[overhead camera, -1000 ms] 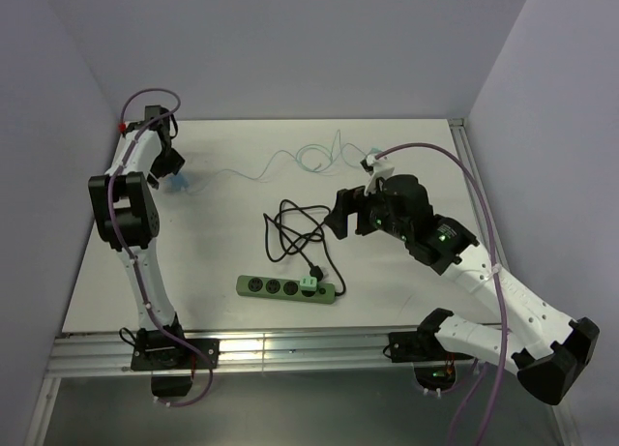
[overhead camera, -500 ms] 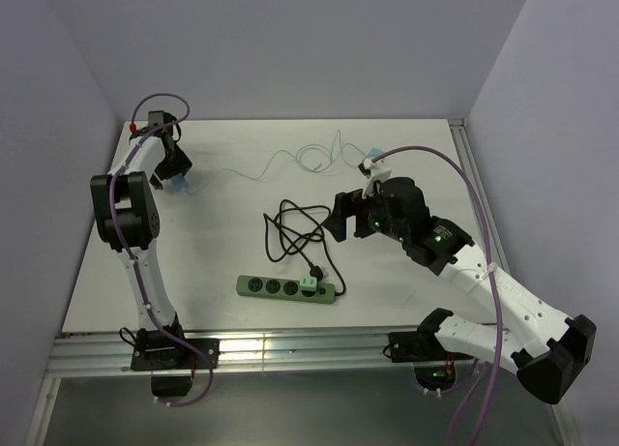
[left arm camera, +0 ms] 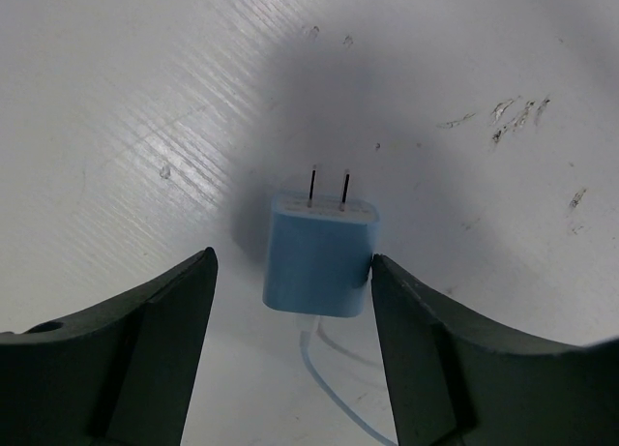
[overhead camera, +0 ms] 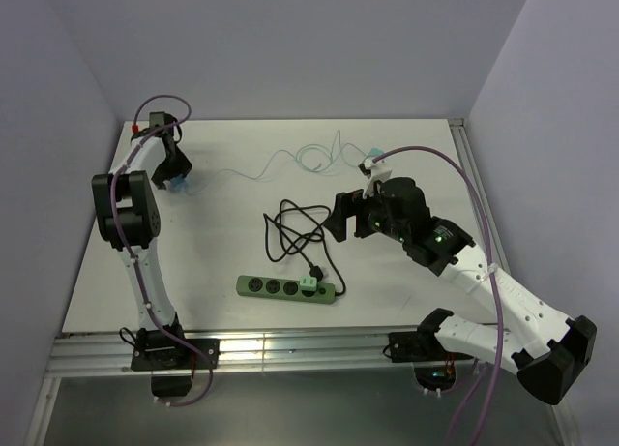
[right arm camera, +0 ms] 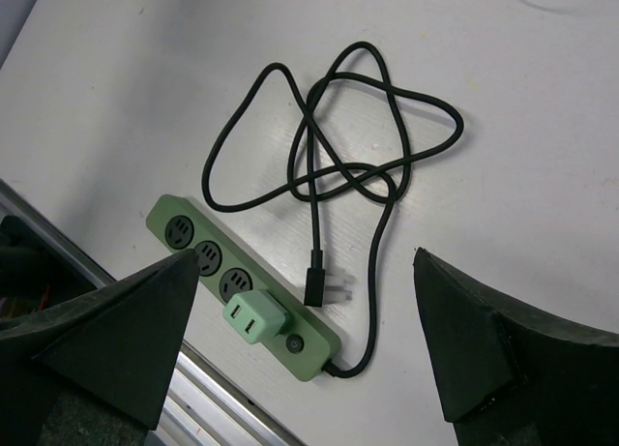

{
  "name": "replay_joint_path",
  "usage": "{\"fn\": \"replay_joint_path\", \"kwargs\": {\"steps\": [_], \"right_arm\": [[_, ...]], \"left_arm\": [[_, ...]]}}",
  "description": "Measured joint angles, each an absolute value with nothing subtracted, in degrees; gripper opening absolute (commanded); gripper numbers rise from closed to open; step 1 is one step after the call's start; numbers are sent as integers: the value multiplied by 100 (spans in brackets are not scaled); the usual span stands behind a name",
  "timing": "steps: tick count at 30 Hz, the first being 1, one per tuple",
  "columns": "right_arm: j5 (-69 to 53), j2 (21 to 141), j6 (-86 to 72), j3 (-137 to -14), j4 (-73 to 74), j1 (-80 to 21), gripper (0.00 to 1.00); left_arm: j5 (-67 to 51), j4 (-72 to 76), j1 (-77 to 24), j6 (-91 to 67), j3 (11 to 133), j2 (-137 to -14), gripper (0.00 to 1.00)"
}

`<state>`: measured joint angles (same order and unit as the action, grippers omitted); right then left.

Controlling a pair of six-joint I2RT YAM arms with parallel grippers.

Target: Insert the plug

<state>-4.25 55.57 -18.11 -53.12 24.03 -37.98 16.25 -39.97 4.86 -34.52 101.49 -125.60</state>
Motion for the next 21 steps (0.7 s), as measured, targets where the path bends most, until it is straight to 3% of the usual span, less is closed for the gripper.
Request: {"fn": "replay_joint_path", "kwargs": {"steps": [5, 11, 14, 15, 21], "right_arm": [[-440, 5555, -1817, -5306, 2401, -3798, 98], [-174, 5544, -2029, -5269, 2403, -3798, 100], [-16, 5535, -2182, -5269, 2399, -3798, 100], [16, 5529, -2209, -5247, 2362, -3795, 100], [-207, 5651, -2222, -5092, 2204, -3756, 97]], "left_arm": [[1636, -4003, 447, -3452, 10147, -12564, 62], [1634, -3715, 381, -3454, 9854, -12488, 36], [1627, -3645, 377, -3461, 9802, -12464, 17], [1623, -3625, 377, -3461, 9795, -12457, 2], [1363, -3540, 364, -3531, 9325, -12066, 0]]}}
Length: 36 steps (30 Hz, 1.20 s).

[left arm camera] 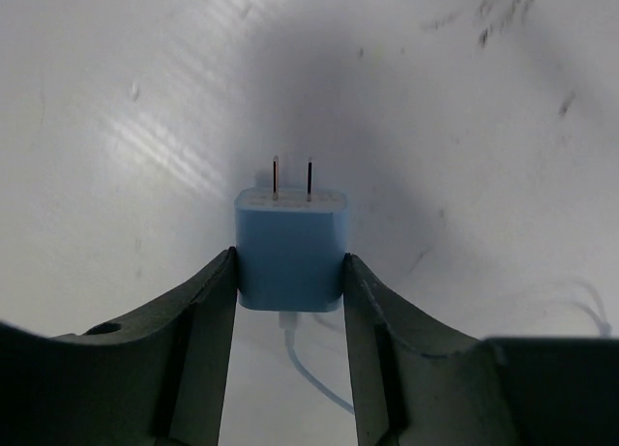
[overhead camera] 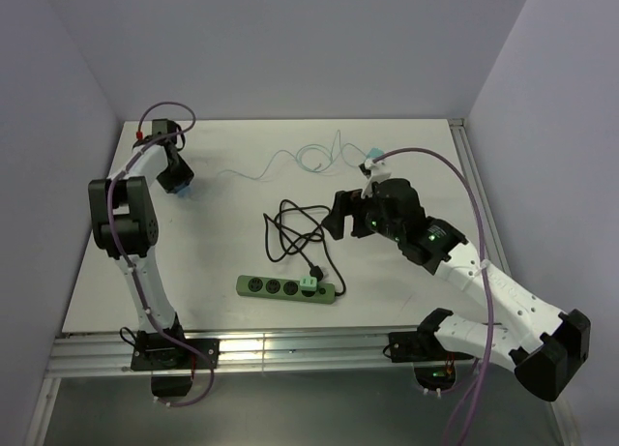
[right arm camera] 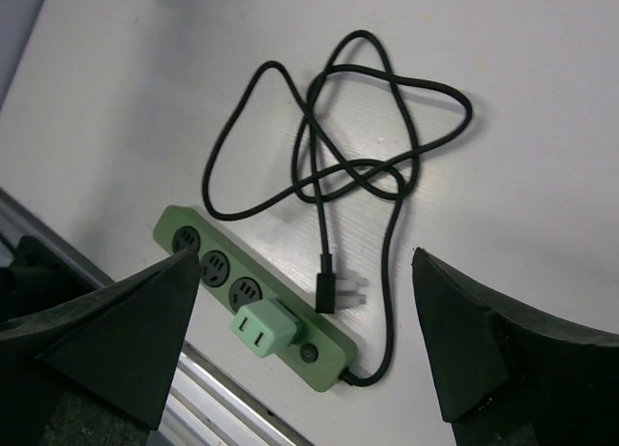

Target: Insert the plug

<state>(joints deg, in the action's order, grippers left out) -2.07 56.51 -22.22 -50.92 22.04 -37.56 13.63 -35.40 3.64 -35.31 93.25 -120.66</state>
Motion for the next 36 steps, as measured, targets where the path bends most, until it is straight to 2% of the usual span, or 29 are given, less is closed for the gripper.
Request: {"fn": "replay_joint_path", "kwargs": {"steps": [5, 8, 13, 15, 20, 24, 29, 34, 36], "right_arm": [[-917, 5782, -2495, -5009, 1616, -3745, 91], [-1295, 5867, -2711, -5026, 1114, -3758, 91], [-1317, 6490, -2862, -5513, 670, -4176, 95], [-1149, 6790, -2917, -5708, 416, -4560, 96], [-593, 7227, -2947, -5745, -451, -5408, 96], [102, 7404, -2897, -5631, -1164, -5791, 94], [792, 7566, -2941, -5496, -1688, -5981, 82], [1282, 7749, -3041, -5500, -1806, -6016, 78], [1439, 7800, -3046, -5502, -1848, -6038, 72]], "left_arm": [[851, -3494, 246, -3802, 8226, -10739, 0], [373, -3457, 158, -4213, 7496, -9382, 0], [-165, -3402, -80, -5179, 6910, -7616, 0], [-47, -3472, -556, -5675, 6917, -7229, 0], [25, -3870, -1876, -6993, 6895, -6733, 0], [91, -4032, -2353, -7946, 6648, -6239, 0], [325, -4193, -2838, -8816, 6556, -5782, 0], [593, -4215, -3271, -9404, 6458, -5714, 0], [648, -4246, -3391, -9550, 6399, -5728, 0]]}}
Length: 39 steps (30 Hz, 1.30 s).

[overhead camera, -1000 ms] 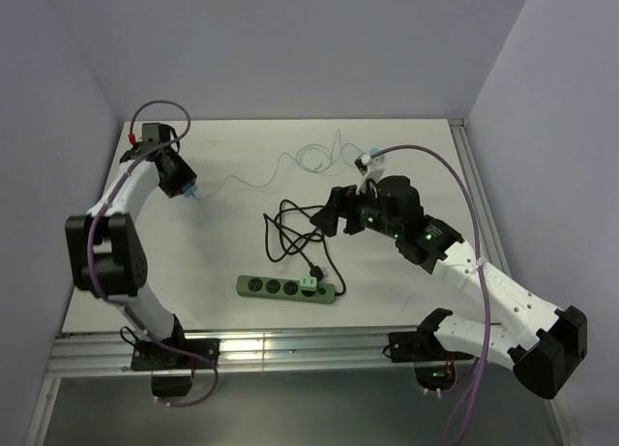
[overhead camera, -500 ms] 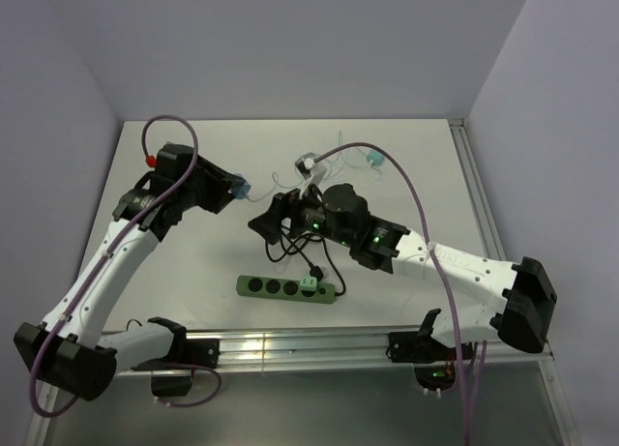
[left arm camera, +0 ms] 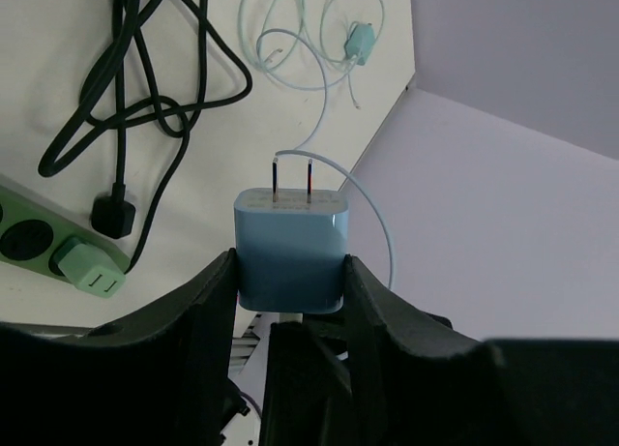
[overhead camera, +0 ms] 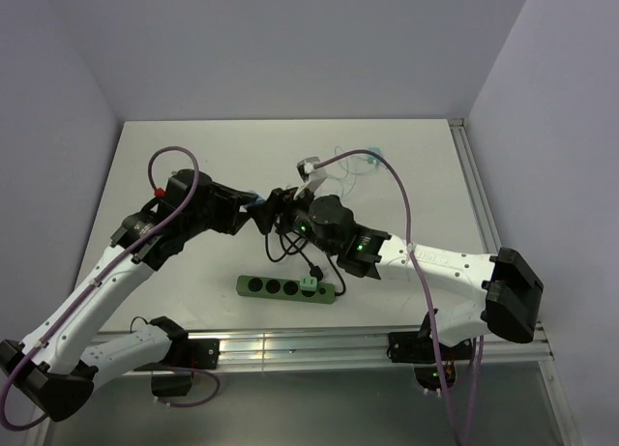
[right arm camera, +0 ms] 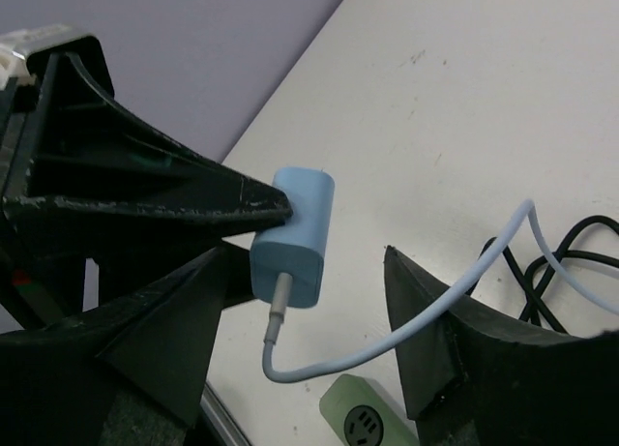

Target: Insert the plug

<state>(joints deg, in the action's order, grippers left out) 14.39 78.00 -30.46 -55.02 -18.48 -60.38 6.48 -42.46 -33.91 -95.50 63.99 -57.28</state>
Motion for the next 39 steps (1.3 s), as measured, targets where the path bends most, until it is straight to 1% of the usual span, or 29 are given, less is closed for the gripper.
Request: {"fn": "replay_joint_path", "kwargs": {"steps": [1, 2, 12, 19, 22, 24, 25, 26, 28, 29, 30, 31, 33, 34, 35, 36, 39], "right_arm": [[1509, 7817, -3057, -5502, -1879, -6053, 67], [1564, 7828, -3059, -5502, -1911, -6064, 61], [1756, 7911, -3148, -5540, -2034, -6086, 60], [1752, 8005, -3238, -5540, -2058, -6088, 63], [1754, 8040, -3262, -5540, -2056, -6088, 60], [1756, 8042, -3275, -5540, -2056, -6088, 51], [1761, 8042, -3282, -5540, -2053, -6088, 45], [1767, 8044, -3280, -5540, -2051, -6088, 23], [1809, 8049, -3284, -5555, -2032, -6090, 0], [1820, 8049, -3262, -5561, -2018, -6097, 0], [1831, 8051, -3282, -5579, -1997, -6099, 0], [1848, 8051, -3277, -5599, -1970, -6099, 0], [1868, 8051, -3271, -5627, -1929, -6099, 0], [1872, 8051, -3271, -5634, -1916, -6099, 0], [1874, 8051, -3273, -5642, -1881, -6101, 0], [1907, 8042, -3201, -5669, -1747, -6110, 0], [1970, 7957, -2932, -5669, -1304, -6106, 0]], "left_arm": [[681, -4287, -3444, -9614, 6390, -5743, 0], [705, -4296, -3483, -9671, 6390, -5760, 0], [1037, -4268, -3730, -10027, 6390, -5802, 0], [1090, -4265, -3778, -10079, 6390, -5802, 0], [1103, -4265, -3817, -10084, 6390, -5802, 0], [1122, -4265, -3824, -10103, 6390, -5802, 0], [1129, -4263, -3830, -10116, 6390, -5802, 0], [1133, -4263, -3835, -10121, 6390, -5802, 0], [1157, -4252, -3835, -10119, 6386, -5811, 0], [1160, -4257, -3835, -10116, 6386, -5811, 3], [1168, -4244, -3839, -10097, 6383, -5811, 8], [1173, -4215, -3841, -10068, 6377, -5811, 25], [1203, -4141, -3848, -9966, 6364, -5800, 47], [1232, -4136, -3852, -9918, 6364, -5795, 62], [1308, -4150, -3868, -9837, 6364, -5787, 68], [1428, -4202, -3889, -9776, 6368, -5769, 74], [2075, -4644, -3879, -9623, 6493, -5623, 76]]}}
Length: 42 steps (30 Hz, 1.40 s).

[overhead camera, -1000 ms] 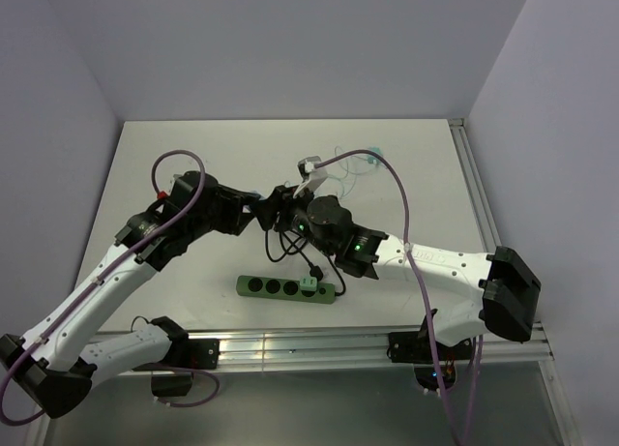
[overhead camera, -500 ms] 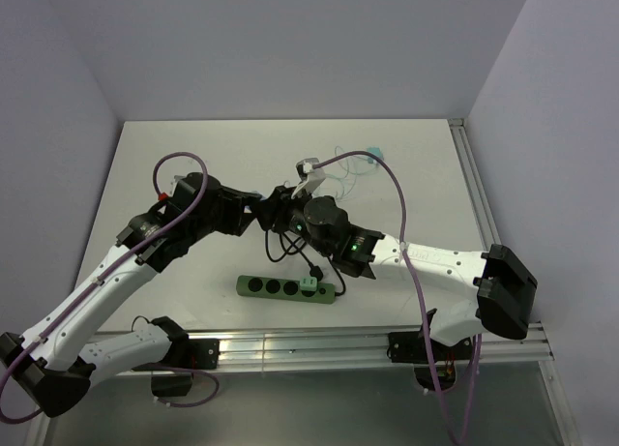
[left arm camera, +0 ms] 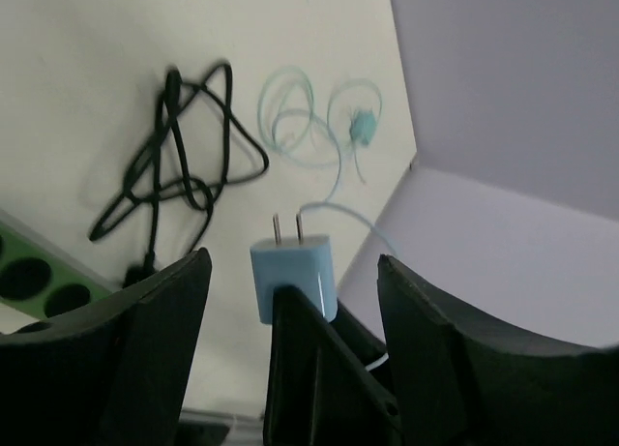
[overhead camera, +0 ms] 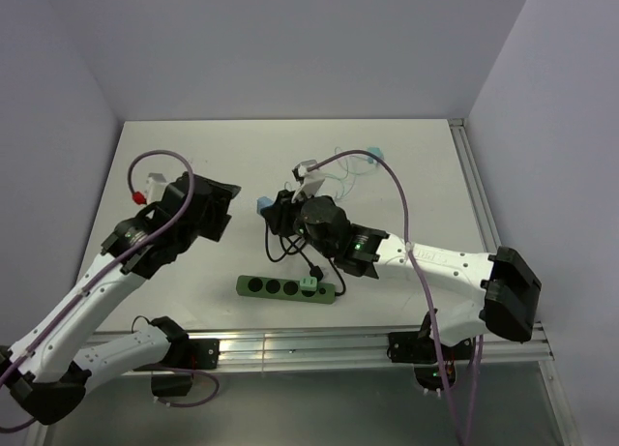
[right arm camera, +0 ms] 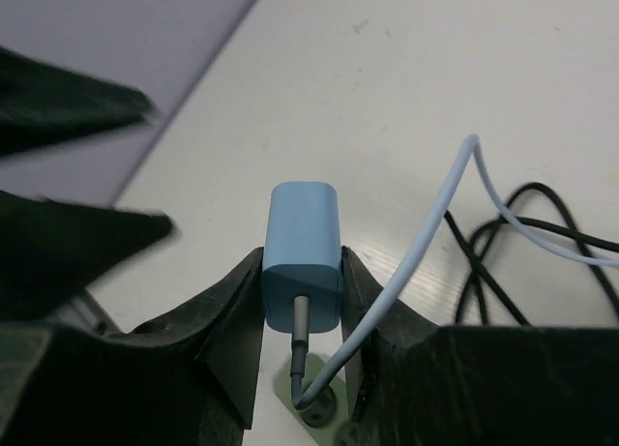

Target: Insert the plug

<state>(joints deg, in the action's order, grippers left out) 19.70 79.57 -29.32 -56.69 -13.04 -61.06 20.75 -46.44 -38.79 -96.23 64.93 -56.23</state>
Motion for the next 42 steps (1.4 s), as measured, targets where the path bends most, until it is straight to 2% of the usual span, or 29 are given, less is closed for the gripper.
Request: {"fn": "replay_joint_path", "kwargs": {"steps": [4, 7, 14, 17, 19, 21, 30, 42], "right_arm": [[1688, 7662, -2364, -5669, -578, -5940, 0], [1007, 7491, -1796, -5867, 134, -5570, 0], [-550, 8558, -10, -8086, 2703, -5157, 0], [-864, 8947, 486, -8464, 3459, -5301, 0], [-1052, 9227, 718, -8621, 3953, -5441, 0], [-1197, 9518, 847, -8705, 4305, -5586, 0], [-1352, 10248, 941, -8973, 5284, -6136, 0], [-1133, 10641, 878, -9268, 5889, -6342, 0]], "left_arm": [[3024, -5258, -3872, -9426, 6770, -5157, 73], [3511, -5623, -3870, -9271, 6882, -4884, 70], [3771, -6023, -3859, -8908, 6222, -4939, 72], [3634, -6025, -3839, -8814, 5612, -4963, 63], [3463, -6018, -3822, -8722, 5275, -4921, 50], [3299, -5994, -3806, -8630, 5030, -4838, 44], [2534, -5435, -3791, -8342, 3820, -3820, 41], [1334, -4410, -3789, -8036, 2919, -4134, 41]]}}
